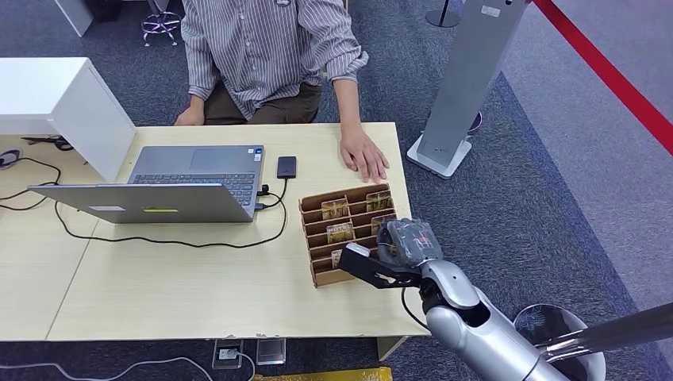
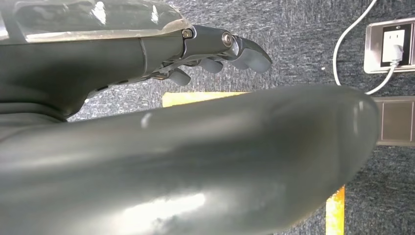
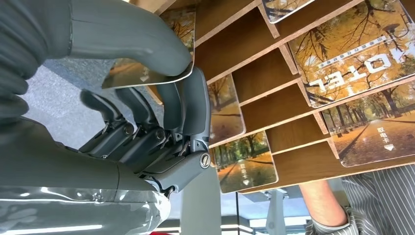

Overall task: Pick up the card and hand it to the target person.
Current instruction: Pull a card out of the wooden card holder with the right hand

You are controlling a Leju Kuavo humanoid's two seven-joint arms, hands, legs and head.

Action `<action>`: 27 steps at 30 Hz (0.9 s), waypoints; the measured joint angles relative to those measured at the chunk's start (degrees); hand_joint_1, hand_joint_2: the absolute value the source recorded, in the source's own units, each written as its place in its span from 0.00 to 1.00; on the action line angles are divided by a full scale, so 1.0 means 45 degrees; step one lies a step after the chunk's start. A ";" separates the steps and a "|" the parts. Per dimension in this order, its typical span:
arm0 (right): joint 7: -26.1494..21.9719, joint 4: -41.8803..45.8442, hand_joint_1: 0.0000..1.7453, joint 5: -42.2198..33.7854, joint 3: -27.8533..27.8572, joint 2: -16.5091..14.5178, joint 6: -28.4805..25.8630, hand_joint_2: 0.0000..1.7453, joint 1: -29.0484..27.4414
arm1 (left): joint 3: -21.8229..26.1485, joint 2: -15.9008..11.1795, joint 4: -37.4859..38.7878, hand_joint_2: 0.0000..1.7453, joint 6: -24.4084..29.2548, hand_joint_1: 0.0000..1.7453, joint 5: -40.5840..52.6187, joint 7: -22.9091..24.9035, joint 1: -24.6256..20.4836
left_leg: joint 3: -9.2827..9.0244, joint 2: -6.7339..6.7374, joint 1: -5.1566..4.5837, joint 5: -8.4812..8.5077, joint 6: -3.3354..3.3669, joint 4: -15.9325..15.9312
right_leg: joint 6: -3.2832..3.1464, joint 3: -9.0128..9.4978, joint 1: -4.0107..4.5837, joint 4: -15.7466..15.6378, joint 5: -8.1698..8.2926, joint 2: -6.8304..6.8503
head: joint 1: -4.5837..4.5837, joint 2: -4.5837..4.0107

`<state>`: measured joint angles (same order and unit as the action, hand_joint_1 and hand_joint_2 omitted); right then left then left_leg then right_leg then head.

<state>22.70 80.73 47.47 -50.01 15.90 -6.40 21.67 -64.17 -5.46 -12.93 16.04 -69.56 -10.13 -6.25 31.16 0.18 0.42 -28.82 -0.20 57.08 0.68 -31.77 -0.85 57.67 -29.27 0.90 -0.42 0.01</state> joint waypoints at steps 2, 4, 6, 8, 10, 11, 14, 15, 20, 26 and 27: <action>-0.0001 -0.0010 1.00 -0.0002 0.0002 -0.0004 -0.0011 1.00 0.0005 | 0.0000 0.0000 0.0000 1.00 0.0158 0.00 0.0118 -0.0029 -0.0001 | 0.0000 0.0000 0.0000 0.0000 0.0000 0.0000 | 0.0000 0.0000 0.0000 0.0000 0.0000 0.0000 | -0.0002 0.0000; -0.0001 -0.0012 1.00 -0.0005 0.0003 -0.0006 -0.0029 1.00 0.0006 | 0.0000 0.0000 -0.0001 1.00 0.0478 0.00 0.0283 -0.0018 -0.0001 | -0.0001 0.0000 0.0000 0.0000 0.0000 0.0000 | 0.0000 0.0000 0.0000 0.0000 0.0000 0.0000 | -0.0004 -0.0001; -0.0003 -0.0012 1.00 0.0000 0.0000 -0.0006 -0.0056 1.00 0.0006 | 0.0000 -0.0002 0.0000 1.00 0.0708 0.00 0.0399 -0.0019 -0.0001 | -0.0001 0.0000 0.0000 0.0000 0.0000 0.0000 | 0.0000 0.0000 0.0000 0.0000 0.0000 0.0000 | 0.0002 -0.0001; -0.0030 -0.0012 1.00 0.0050 0.0000 -0.0006 -0.0102 1.00 0.0007 | 0.0000 -0.0005 0.0000 1.00 0.0765 0.00 0.0453 -0.0038 0.0000 | -0.0001 0.0000 0.0000 0.0000 0.0000 0.0000 | 0.0000 0.0000 0.0000 0.0000 0.0000 0.0000 | 0.0009 -0.0001; -0.0077 -0.0012 1.00 0.0120 -0.0004 -0.0006 -0.0150 1.00 0.0010 | 0.0000 -0.0005 -0.0001 1.00 0.0811 0.00 0.0465 -0.0040 -0.0001 | -0.0001 0.0000 0.0000 0.0000 0.0000 0.0000 | 0.0000 0.0000 0.0000 0.0000 0.0000 0.0000 | 0.0012 -0.0001; -0.0101 -0.0011 1.00 0.0136 -0.0007 -0.0005 -0.0175 1.00 0.0014 | 0.0000 -0.0005 -0.0001 1.00 0.0839 0.00 0.0461 -0.0048 0.0000 | 0.0000 0.0000 0.0000 0.0000 0.0000 0.0000 | 0.0000 0.0000 0.0000 0.0000 0.0000 0.0000 | 0.0011 -0.0001; -0.0167 0.0039 1.00 0.0103 -0.0010 0.0002 -0.0280 1.00 0.0063 | 0.0000 -0.0006 -0.0001 1.00 0.0889 0.00 0.0453 -0.0095 -0.0002 | 0.0000 0.0000 0.0000 0.0000 0.0000 0.0000 | 0.0000 0.0000 0.0000 0.0000 0.0000 -0.0001 | -0.0007 -0.0001; -0.0181 0.0084 1.00 0.0067 -0.0002 0.0008 -0.0320 1.00 0.0093 | 0.0000 -0.0009 -0.0001 1.00 0.0895 0.00 0.0452 -0.0113 -0.0002 | -0.0001 0.0000 0.0000 0.0000 0.0000 0.0000 | 0.0000 -0.0001 0.0000 0.0000 0.0000 -0.0001 | -0.0009 0.0000; -0.0141 0.0966 1.00 -0.0612 0.0170 0.0287 -0.0192 1.00 0.0572 | 0.0000 -0.0036 0.0002 1.00 0.0896 0.00 0.0414 -0.0231 0.0009 | -0.0002 0.0002 -0.0001 0.0001 0.0001 0.0001 | 0.0001 -0.0002 -0.0001 0.0000 0.0003 -0.0004 | 0.0004 0.0001; 0.0515 0.3106 1.00 -0.2102 0.0533 0.0992 0.1295 1.00 0.2362 | 0.0000 -0.0095 0.0004 1.00 0.0867 0.00 0.0284 -0.0276 0.0047 | -0.0003 0.0004 -0.0002 0.0009 0.0007 0.0004 | 0.0004 -0.0004 -0.0002 0.0001 0.0007 -0.0005 | 0.0001 -0.0001; 0.0543 0.3448 1.00 -0.2389 0.0596 0.1076 0.1499 1.00 0.2685 | 0.0000 -0.0103 0.0004 1.00 0.0862 0.00 0.0274 -0.0276 0.0055 | -0.0003 0.0004 -0.0002 0.0009 0.0007 0.0004 | 0.0004 -0.0003 -0.0002 0.0002 0.0007 -0.0005 | -0.0006 -0.0001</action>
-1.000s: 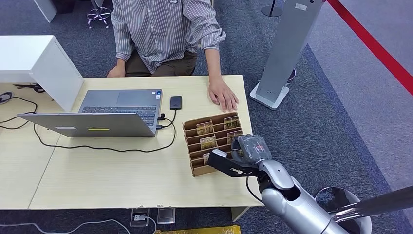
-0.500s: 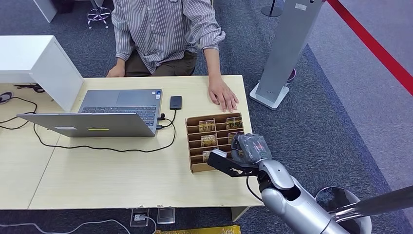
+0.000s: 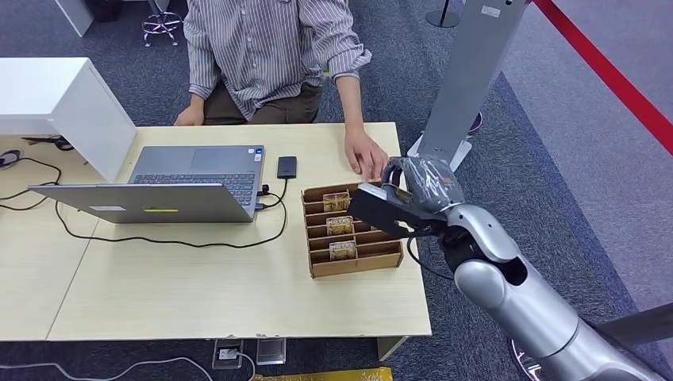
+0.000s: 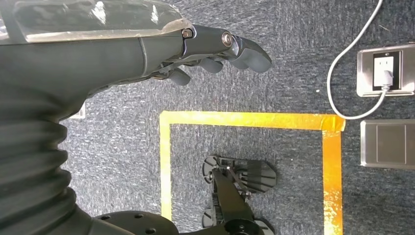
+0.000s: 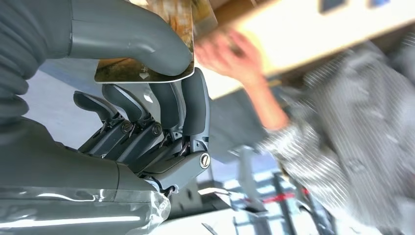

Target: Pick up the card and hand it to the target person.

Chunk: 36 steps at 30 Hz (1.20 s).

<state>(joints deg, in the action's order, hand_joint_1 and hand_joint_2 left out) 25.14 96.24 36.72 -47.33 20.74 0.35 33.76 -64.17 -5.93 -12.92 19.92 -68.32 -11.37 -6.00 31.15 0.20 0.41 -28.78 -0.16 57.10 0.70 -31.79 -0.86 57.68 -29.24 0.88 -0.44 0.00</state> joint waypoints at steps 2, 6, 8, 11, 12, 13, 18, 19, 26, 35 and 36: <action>-0.0021 0.0593 1.00 -0.0528 0.0066 0.0091 0.0351 1.00 0.0666 | 0.0000 -0.0007 0.0000 1.00 -0.0011 0.00 -0.0004 0.0000 0.0008 | 0.0001 0.0000 0.0000 0.0000 0.0000 0.0000 | 0.0000 -0.0002 0.0000 0.0001 0.0000 -0.0001 | -0.0004 0.0001; -0.0625 0.1136 1.00 -0.1182 0.0046 0.0038 0.0409 1.00 0.1917 | 0.0000 -0.0007 0.0000 1.00 -0.0053 0.00 0.0089 0.0033 -0.0021 | 0.0004 -0.0001 0.0001 0.0000 0.0000 -0.0001 | 0.0000 -0.0002 0.0002 0.0002 0.0000 -0.0001 | 0.0011 0.0001; -0.1302 0.0992 1.00 -0.1117 -0.0022 -0.0159 -0.0136 1.00 0.2416 | -0.0001 -0.0001 0.0000 1.00 -0.0084 0.00 0.0193 0.0107 -0.0082 | 0.0008 -0.0003 0.0002 0.0000 0.0000 -0.0002 | 0.0000 0.0000 0.0003 0.0004 0.0000 0.0002 | 0.0019 0.0001; -0.2545 0.0081 1.00 -0.0765 -0.0199 -0.0694 -0.1571 1.00 0.3053 | -0.0007 0.0029 0.0000 1.00 -0.0123 0.00 0.0329 0.0255 -0.0240 | 0.0010 -0.0005 0.0003 0.0002 0.0000 -0.0003 | 0.0000 0.0005 0.0003 0.0009 0.0000 0.0004 | 0.0018 0.0000; -0.2833 -0.0274 1.00 -0.0691 -0.0264 -0.0850 -0.1975 1.00 0.3176 | -0.0010 0.0041 0.0000 1.00 -0.0123 0.00 0.0363 0.0290 -0.0281 | 0.0010 -0.0005 0.0003 0.0003 0.0000 -0.0003 | 0.0000 0.0007 0.0003 0.0010 0.0000 0.0005 | 0.0012 0.0000; -0.3098 -0.0648 1.00 -0.0592 -0.0328 -0.1004 -0.2406 1.00 0.3273 | -0.0013 0.0053 0.0000 1.00 -0.0123 0.00 0.0395 0.0319 -0.0315 | 0.0010 -0.0006 0.0002 0.0004 0.0000 -0.0003 | 0.0000 0.0007 0.0003 0.0010 0.0000 0.0006 | 0.0005 0.0000; -0.4259 -0.3054 1.00 -0.0048 -0.0640 -0.1819 -0.4673 1.00 0.3470 | -0.0028 0.0107 0.0000 1.00 -0.0121 0.00 0.0512 0.0431 -0.0489 | 0.0014 -0.0015 0.0002 0.0004 0.0000 -0.0002 | 0.0000 0.0005 0.0003 0.0011 0.0000 0.0011 | -0.0006 0.0001; -0.4381 -0.3492 1.00 -0.0012 -0.0702 -0.1950 -0.4900 1.00 0.3473 | -0.0030 0.0113 0.0000 1.00 -0.0124 0.00 0.0534 0.0453 -0.0509 | 0.0016 -0.0019 0.0002 0.0004 0.0000 -0.0002 | 0.0000 0.0002 0.0003 0.0011 0.0000 0.0011 | -0.0007 0.0001; -0.4637 -0.5963 0.00 -0.0019 -0.1064 -0.2625 -0.5404 1.00 0.3476 | -0.0060 0.0137 0.0000 0.75 -0.0165 0.00 0.0653 0.0495 -0.0535 | 0.0010 -0.0017 0.0003 0.0003 -0.0001 -0.0002 | 0.0000 -0.0003 0.0003 0.0010 -0.0001 0.0008 | 0.0013 0.0001; -0.4331 -0.6633 0.00 -0.0579 -0.1194 -0.2675 -0.5547 1.00 0.3213 | -0.0140 0.0137 0.0000 0.00 -0.0007 0.00 0.0528 0.0558 -0.0480 | 0.0010 -0.0010 0.0001 0.0006 0.0000 0.0002 | 0.0000 -0.0005 0.0001 0.0010 0.0001 0.0001 | -0.0011 0.0001; -0.4297 -0.6614 0.00 -0.0756 -0.1192 -0.2675 -0.5553 1.00 0.3173 | -0.0140 0.0137 0.0000 0.00 0.0044 0.00 0.0464 0.0505 -0.0453 | 0.0011 -0.0011 0.0001 0.0005 0.0000 0.0002 | 0.0000 -0.0007 0.0001 0.0010 0.0000 0.0002 | -0.0011 0.0001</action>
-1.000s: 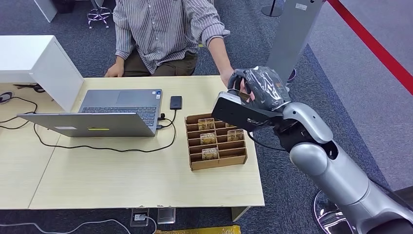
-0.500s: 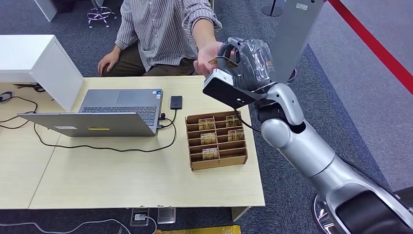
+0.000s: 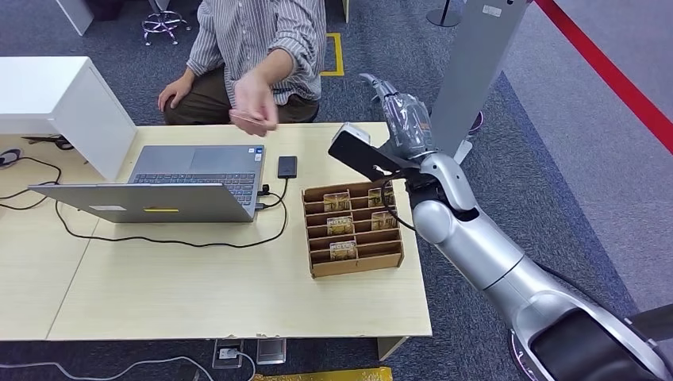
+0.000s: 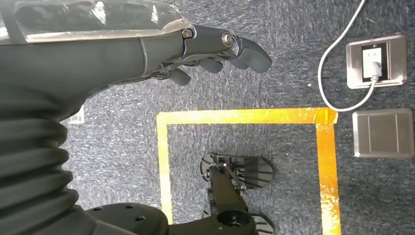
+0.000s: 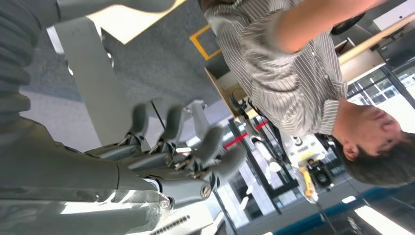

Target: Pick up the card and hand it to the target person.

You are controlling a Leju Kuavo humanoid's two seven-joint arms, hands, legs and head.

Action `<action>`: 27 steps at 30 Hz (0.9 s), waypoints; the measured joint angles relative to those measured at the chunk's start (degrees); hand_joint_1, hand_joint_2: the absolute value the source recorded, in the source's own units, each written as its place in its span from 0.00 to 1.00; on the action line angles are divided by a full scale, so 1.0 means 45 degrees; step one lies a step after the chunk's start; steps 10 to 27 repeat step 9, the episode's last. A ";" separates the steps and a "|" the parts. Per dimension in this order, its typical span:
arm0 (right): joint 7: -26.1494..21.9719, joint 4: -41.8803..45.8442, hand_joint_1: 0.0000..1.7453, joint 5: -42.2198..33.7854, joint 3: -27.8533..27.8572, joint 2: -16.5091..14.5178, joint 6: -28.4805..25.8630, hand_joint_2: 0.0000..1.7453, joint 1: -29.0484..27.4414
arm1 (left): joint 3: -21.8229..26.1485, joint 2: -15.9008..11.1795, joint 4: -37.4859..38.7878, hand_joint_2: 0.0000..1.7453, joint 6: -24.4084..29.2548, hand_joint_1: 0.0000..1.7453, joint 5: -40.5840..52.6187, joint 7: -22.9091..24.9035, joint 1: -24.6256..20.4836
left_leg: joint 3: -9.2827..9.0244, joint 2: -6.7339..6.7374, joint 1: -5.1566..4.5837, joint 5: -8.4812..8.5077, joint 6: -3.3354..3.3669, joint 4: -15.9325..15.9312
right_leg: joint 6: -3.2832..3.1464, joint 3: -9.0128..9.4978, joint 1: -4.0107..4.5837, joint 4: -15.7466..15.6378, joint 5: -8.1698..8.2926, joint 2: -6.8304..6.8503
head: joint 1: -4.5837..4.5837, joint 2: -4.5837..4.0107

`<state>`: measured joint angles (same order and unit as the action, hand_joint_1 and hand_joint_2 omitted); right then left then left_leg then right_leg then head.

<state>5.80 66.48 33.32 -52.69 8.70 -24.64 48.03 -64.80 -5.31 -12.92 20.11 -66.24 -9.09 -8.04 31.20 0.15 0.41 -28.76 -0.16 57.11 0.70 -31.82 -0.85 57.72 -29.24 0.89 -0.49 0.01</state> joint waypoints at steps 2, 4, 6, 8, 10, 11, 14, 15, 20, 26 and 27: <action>0.0096 0.0117 0.00 -0.0401 0.0010 0.0006 -0.0016 1.00 -0.0122 | 0.0004 0.0000 0.0000 0.00 0.0081 0.00 -0.0118 -0.0112 0.0077 | -0.0001 0.0001 0.0000 -0.0001 -0.0001 0.0000 | 0.0000 -0.0004 0.0000 0.0000 -0.0001 -0.0001 | 0.0007 0.0000; 0.0204 0.0389 0.00 -0.0921 0.0063 0.0046 -0.0024 1.00 -0.0356 | 0.0015 0.0000 0.0000 0.00 0.0153 0.00 -0.0220 -0.0197 0.0171 | -0.0003 0.0004 0.0001 -0.0002 -0.0002 -0.0001 | -0.0001 -0.0007 0.0001 -0.0001 -0.0002 -0.0001 | 0.0023 -0.0001; 0.0302 0.0821 0.00 -0.1530 0.0187 0.0125 0.0003 1.00 -0.0759 | 0.0033 0.0000 0.0000 0.00 0.0223 0.00 -0.0324 -0.0237 0.0277 | -0.0003 0.0004 0.0001 -0.0002 -0.0002 -0.0001 | -0.0001 -0.0008 0.0002 -0.0002 -0.0003 0.0000 | 0.0025 -0.0001; 0.0279 0.1327 0.00 -0.2323 0.0356 0.0232 0.0094 1.00 -0.1304 | 0.0073 0.0000 0.0000 0.00 0.0294 0.00 -0.0458 -0.0228 0.0368 | -0.0003 0.0004 0.0001 -0.0003 -0.0002 -0.0002 | -0.0001 -0.0007 0.0002 -0.0004 -0.0003 0.0000 | 0.0023 -0.0001; 0.0258 0.1446 0.00 -0.2540 0.0395 0.0262 0.0123 1.00 -0.1444 | 0.0085 0.0000 0.0000 0.00 0.0316 0.00 -0.0501 -0.0223 0.0387 | -0.0003 0.0004 0.0001 -0.0003 -0.0002 -0.0002 | -0.0001 -0.0006 0.0002 -0.0004 -0.0003 0.0000 | 0.0023 -0.0001; 0.0258 0.1446 0.00 -0.2540 0.0395 0.0262 0.0123 1.00 -0.1444 | 0.0085 0.0000 0.0000 0.00 0.0316 0.00 -0.0501 -0.0223 0.0387 | -0.0003 0.0004 0.0001 -0.0003 -0.0002 -0.0002 | -0.0001 -0.0006 0.0002 -0.0004 -0.0003 0.0000 | 0.0023 -0.0001; 0.0258 0.1446 0.00 -0.2540 0.0395 0.0262 0.0123 1.00 -0.1444 | 0.0085 0.0000 0.0000 0.00 0.0316 0.00 -0.0501 -0.0223 0.0387 | -0.0003 0.0004 0.0001 -0.0003 -0.0002 -0.0002 | -0.0001 -0.0006 0.0002 -0.0004 -0.0003 0.0000 | 0.0023 -0.0001; 0.0258 0.1446 0.00 -0.2540 0.0395 0.0262 0.0123 1.00 -0.1444 | 0.0085 0.0000 0.0000 0.00 0.0316 0.00 -0.0501 -0.0223 0.0387 | -0.0003 0.0004 0.0001 -0.0003 -0.0002 -0.0002 | -0.0001 -0.0006 0.0002 -0.0004 -0.0003 0.0000 | 0.0023 -0.0001; 0.0258 0.1446 0.00 -0.2540 0.0395 0.0262 0.0123 1.00 -0.1444 | 0.0085 0.0000 0.0000 0.00 0.0316 0.00 -0.0501 -0.0223 0.0387 | -0.0003 0.0004 0.0001 -0.0003 -0.0002 -0.0002 | -0.0001 -0.0006 0.0002 -0.0004 -0.0003 0.0000 | 0.0023 -0.0001; 0.0258 0.1446 0.00 -0.2540 0.0395 0.0262 0.0123 1.00 -0.1444 | 0.0085 0.0000 0.0000 0.00 0.0316 0.00 -0.0501 -0.0223 0.0387 | -0.0003 0.0004 0.0001 -0.0003 -0.0002 -0.0002 | -0.0001 -0.0006 0.0002 -0.0004 -0.0003 0.0000 | 0.0023 -0.0001; 0.0258 0.1446 0.00 -0.2540 0.0395 0.0262 0.0123 1.00 -0.1444 | 0.0085 0.0000 0.0000 0.00 0.0316 0.00 -0.0501 -0.0223 0.0387 | -0.0003 0.0004 0.0001 -0.0003 -0.0002 -0.0002 | -0.0001 -0.0006 0.0002 -0.0004 -0.0003 0.0000 | 0.0023 -0.0001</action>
